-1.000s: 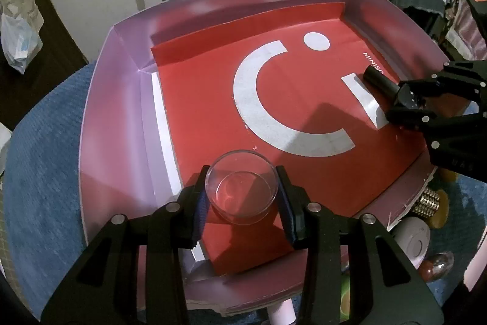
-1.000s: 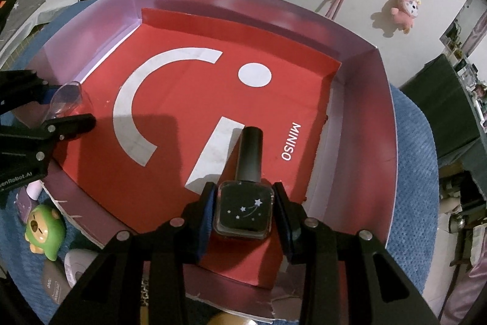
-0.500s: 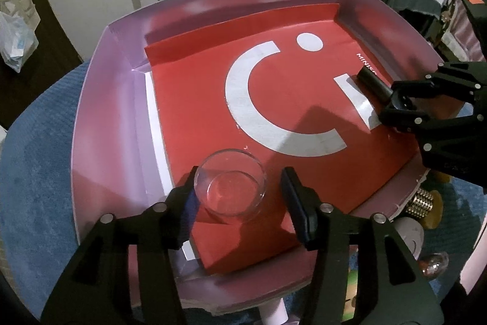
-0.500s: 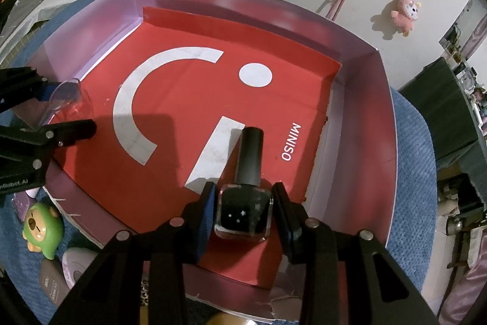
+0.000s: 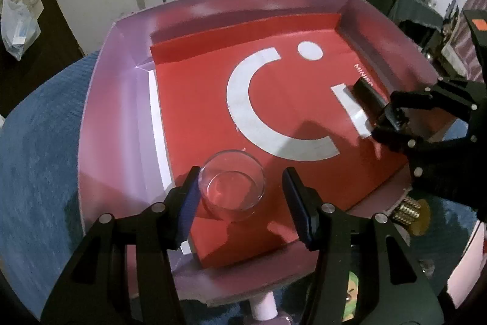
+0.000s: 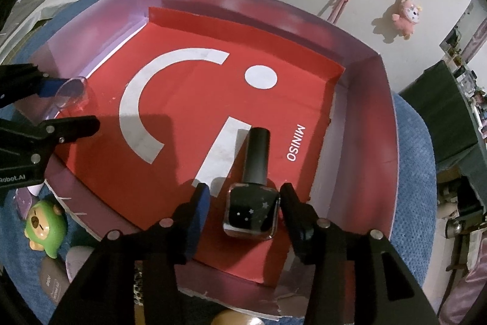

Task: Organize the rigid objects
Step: 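Open both grippers and lift them away from the box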

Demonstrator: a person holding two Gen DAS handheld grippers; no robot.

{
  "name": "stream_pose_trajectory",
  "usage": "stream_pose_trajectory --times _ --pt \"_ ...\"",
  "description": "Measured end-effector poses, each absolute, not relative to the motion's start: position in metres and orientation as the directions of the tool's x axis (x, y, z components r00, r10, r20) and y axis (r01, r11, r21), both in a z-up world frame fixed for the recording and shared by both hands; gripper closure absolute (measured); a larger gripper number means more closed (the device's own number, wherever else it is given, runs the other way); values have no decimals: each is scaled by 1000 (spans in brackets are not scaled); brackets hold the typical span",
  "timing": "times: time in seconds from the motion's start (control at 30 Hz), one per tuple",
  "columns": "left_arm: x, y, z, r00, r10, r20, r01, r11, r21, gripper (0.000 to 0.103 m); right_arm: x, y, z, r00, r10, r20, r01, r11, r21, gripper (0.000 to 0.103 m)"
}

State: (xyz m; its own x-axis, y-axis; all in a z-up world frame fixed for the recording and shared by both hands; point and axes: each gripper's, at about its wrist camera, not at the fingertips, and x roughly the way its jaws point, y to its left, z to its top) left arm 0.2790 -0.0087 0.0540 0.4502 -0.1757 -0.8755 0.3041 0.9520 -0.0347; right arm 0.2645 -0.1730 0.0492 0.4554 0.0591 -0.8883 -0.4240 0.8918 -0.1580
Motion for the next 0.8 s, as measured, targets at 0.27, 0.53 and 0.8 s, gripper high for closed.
stream_pose_trajectory --times 0.27,0.53,0.8 --pt "249 0 94 559 -272 -783 308 945 -109 27 235 -174 79 562 115 -819 -414 897 -158 21" --pt "195 2 136 689 -300 -660 321 943 -93 16 196 -194 136 685 197 -701 -368 924 -100 3" --pt "127 8 154 826 -260 -500 280 959 -35 7 132 -211 169 778 237 -581 -333 941 -62 0"
